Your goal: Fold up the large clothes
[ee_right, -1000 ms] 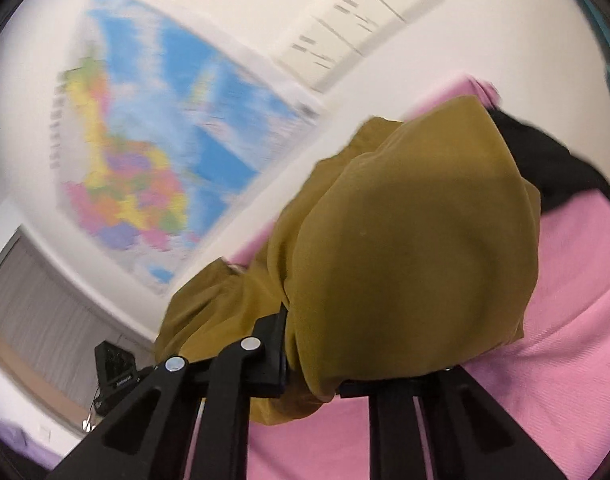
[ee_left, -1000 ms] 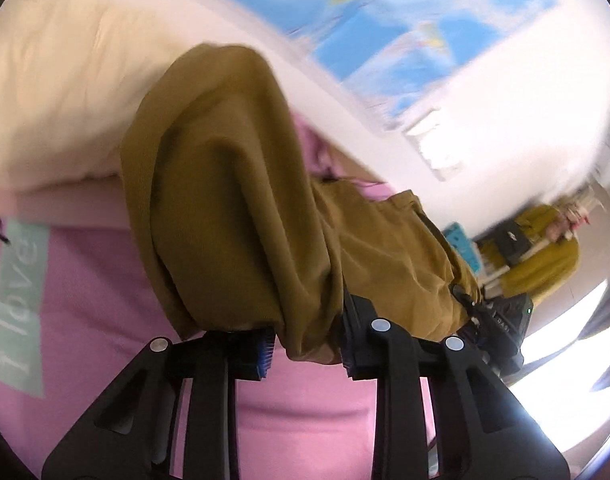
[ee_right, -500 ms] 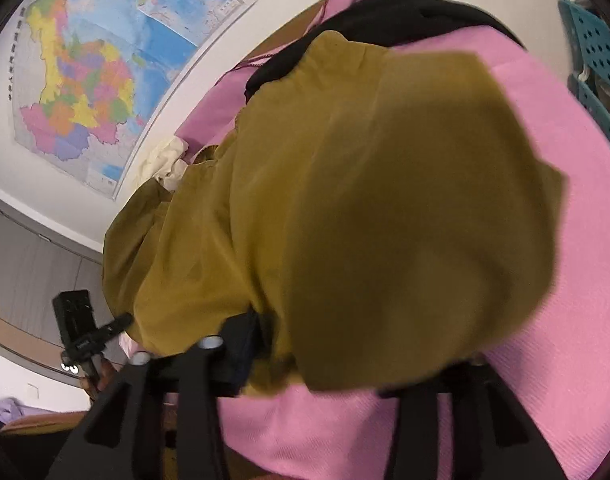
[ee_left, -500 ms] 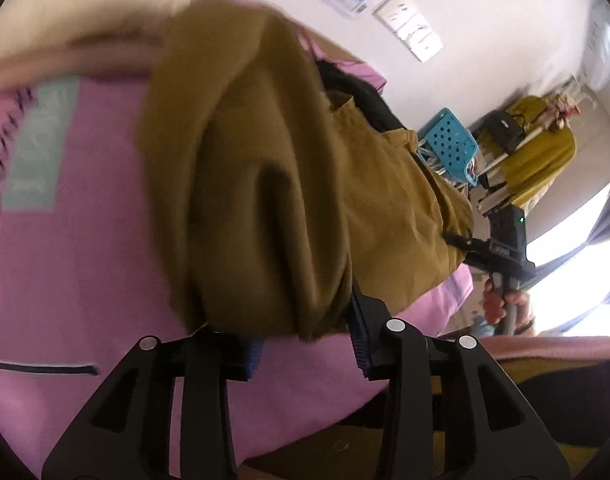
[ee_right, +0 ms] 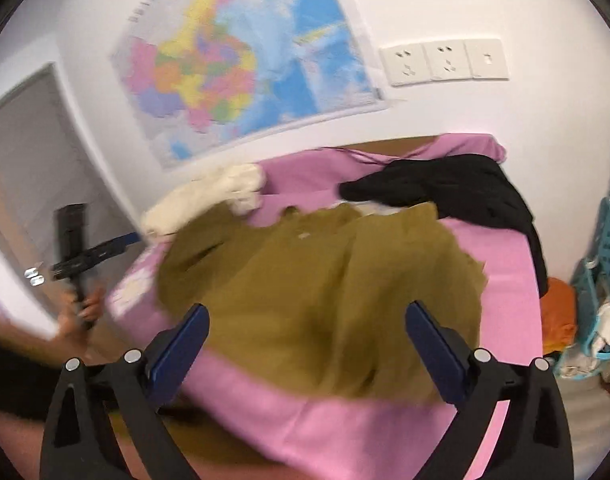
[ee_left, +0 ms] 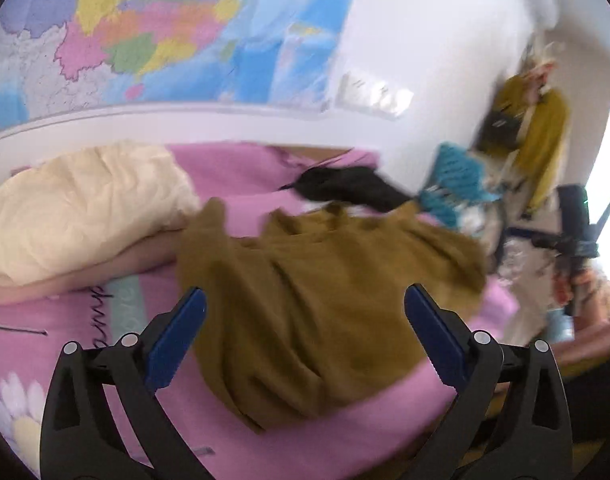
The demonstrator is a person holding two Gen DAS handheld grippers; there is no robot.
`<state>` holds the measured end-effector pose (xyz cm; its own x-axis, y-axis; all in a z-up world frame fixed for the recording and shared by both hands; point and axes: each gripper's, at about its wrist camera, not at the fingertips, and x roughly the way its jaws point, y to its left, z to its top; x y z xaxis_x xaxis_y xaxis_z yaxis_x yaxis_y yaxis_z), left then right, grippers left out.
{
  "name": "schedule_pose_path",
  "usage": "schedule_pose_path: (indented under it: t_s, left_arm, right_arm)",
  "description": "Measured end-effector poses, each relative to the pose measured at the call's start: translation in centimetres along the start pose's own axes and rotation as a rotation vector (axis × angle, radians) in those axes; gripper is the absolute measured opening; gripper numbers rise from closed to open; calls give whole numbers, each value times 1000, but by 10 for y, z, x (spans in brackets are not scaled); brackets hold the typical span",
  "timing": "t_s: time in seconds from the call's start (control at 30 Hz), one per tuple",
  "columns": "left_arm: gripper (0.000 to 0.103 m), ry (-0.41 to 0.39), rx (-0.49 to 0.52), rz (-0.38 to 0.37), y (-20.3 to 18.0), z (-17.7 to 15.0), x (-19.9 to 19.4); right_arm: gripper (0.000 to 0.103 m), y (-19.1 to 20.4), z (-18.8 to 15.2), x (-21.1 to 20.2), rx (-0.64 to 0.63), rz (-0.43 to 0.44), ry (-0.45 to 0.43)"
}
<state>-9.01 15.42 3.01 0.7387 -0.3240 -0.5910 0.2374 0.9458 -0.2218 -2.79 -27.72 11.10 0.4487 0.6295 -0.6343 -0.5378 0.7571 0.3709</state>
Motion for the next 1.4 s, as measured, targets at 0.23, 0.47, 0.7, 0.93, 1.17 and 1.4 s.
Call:
schedule_pose_path:
  t_s: [0.23,0.47,0.7,0.93,1.17,1.4]
  left_arm:
    - [92,226,-7,186,47,-8,81]
    - [32,282,-6,163,54,-10,106]
    - [16,116,-154,65,71,20,70]
    - [19,190,-145,186,81,10,111]
    - [39,191,-115,288,72,4,106]
    - [63,98,3,134,23,2,64]
  right_arm:
    - [85,10,27,132,-51,-140,167]
    - [4,9,36,165,-109,-197,219]
    - [3,31,94,115,-173,-261,-45]
    - [5,-17,80,202,-92,-302,142]
    - [18,-41,60,224,-26,-319,213]
    - [45,-35,62,169,6,-259,87]
